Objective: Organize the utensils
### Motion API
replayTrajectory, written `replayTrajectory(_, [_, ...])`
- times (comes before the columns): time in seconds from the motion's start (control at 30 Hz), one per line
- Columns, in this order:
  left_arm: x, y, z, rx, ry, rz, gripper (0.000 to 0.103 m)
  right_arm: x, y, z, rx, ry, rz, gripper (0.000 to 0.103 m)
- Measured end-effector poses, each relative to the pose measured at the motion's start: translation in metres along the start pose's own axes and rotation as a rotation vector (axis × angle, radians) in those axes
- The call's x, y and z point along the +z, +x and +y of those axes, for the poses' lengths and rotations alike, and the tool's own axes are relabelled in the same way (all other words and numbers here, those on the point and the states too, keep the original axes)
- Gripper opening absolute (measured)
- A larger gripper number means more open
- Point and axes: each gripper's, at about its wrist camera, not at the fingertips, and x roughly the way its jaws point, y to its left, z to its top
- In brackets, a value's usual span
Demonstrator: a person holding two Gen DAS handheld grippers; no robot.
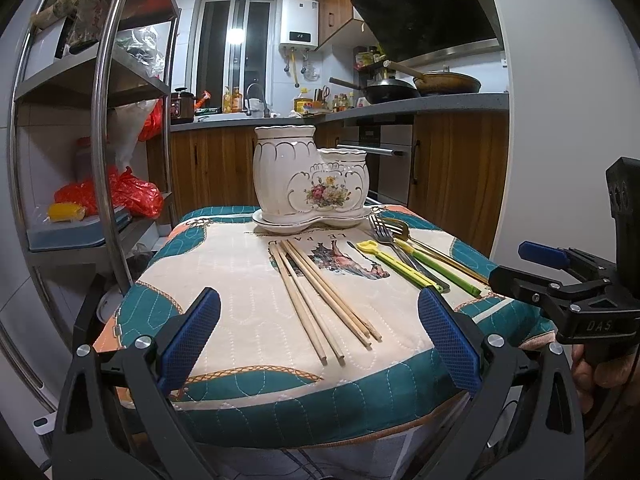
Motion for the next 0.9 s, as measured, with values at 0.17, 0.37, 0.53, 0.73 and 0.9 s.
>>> replayTrajectory(0.17, [-0.0004, 0.0006, -0.0014, -0.001, 0.006, 0.003, 0.098, -0.0007, -0.0013, 0.0011, 0.0, 0.0, 0.002, 0.098])
replayTrajectory(0.37, [-0.0009, 0.0014, -0.0034, -0.002, 0.013, 0.008, 0.098, -0.0004, -0.0013, 0.001, 0.002, 0.003, 0.003, 0.098])
replayTrajectory(0.53, [-0.0011, 0.0015, -0.0038, -0.003, 0.013, 0.01, 0.098, -0.0003, -0.0016, 0.0021, 0.003, 0.004, 0.002, 0.098])
replayTrajectory(0.73, [-0.0009, 0.0021, -0.0042, -0.004, 0.016, 0.012, 0.098, -0.0012, -0.0004, 0.0033, 0.003, 0.008, 0.012, 0.098])
replayTrajectory(0.9, [-0.0009, 0.002, -0.0041, -0.005, 0.012, 0.012, 0.098, -0.0017, -0.0005, 0.0056, 0.01, 0.011, 0.018, 0.098])
